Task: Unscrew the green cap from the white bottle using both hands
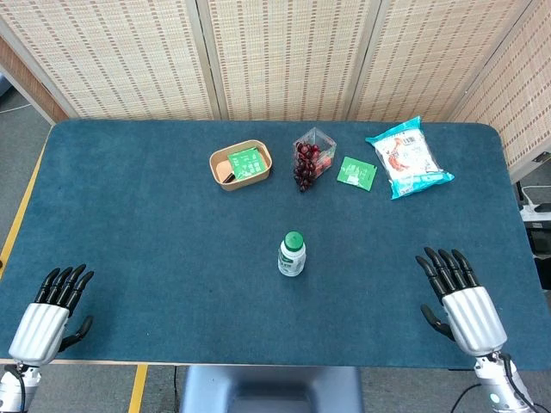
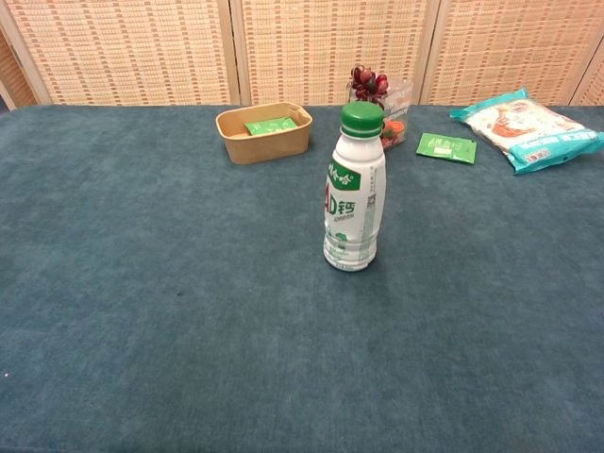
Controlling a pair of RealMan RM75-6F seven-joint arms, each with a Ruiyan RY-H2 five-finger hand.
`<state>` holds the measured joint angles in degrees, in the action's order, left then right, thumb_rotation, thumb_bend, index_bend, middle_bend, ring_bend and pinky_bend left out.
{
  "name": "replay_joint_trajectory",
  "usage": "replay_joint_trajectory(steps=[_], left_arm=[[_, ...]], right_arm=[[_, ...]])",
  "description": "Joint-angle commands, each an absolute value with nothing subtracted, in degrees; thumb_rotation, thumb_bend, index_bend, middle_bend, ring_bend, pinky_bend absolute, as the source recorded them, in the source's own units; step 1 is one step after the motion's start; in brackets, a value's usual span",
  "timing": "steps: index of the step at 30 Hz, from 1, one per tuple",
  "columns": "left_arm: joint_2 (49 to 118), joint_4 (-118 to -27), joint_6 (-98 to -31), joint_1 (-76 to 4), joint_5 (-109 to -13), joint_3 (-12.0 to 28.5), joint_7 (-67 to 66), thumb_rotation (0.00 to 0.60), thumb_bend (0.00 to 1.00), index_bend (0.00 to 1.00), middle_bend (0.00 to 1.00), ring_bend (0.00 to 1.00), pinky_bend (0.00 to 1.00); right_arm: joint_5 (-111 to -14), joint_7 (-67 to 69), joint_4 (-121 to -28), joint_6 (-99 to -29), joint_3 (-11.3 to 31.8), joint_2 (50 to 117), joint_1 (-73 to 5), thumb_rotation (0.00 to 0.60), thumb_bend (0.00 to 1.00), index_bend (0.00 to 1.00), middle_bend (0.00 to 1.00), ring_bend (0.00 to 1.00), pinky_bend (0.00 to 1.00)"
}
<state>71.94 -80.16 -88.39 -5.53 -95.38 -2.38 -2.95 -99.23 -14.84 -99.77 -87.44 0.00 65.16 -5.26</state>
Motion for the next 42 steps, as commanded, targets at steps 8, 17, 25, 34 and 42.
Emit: replay_joint_trajectory(steps=[8,17,25,34,42], left_arm=[[74.4,-80.0,-84.7,-9.7,-100.0,-4.5,13.9,0.600,0.39,0.00,0.00,0.00,0.00],[78.6,-84.0,-67.4,-23.7,-95.9,-2.7,54.5,0.600,0.35,0.00,0.00,0.00,0.00],[89.5,-79.5,-61.7,-28.1,-85.5,4.8,46.4,0.600,0.34,0.00,0.00,0.00,0.00],[98.9,-75.9,-54.3,-34.0,-79.4,9.4,42.8,0.600,0.34,0.00,0.00,0.00,0.00],[104.9,-72.8,-51.6,-39.0,-76.7,13.7,39.0,0.600,0.34,0.00,0.00,0.00,0.00]], right_arm=[[-99.8,-14.7,-99.9,-87.6,0.4,65.5,-5.7,0.600,0.21,0.00,0.00,0.00,0.00],[-101.4,-19.2,-103.8,-85.7,2.3,62.5,-8.2,0.600,0.21,0.00,0.00,0.00,0.00],[-101.7,-22.9,-108.9,-84.5,3.2,59.4,-9.2,0.600,0.21,0.00,0.00,0.00,0.00],[-99.8,-22.4,-109.8,-83.7,3.2,58.6,-9.1,0.600,0.21,0.00,0.00,0.00,0.00],[-96.7,-21.7,-109.2,-82.5,4.2,58.5,-9.7,0.600,0.21,0.00,0.00,0.00,0.00]])
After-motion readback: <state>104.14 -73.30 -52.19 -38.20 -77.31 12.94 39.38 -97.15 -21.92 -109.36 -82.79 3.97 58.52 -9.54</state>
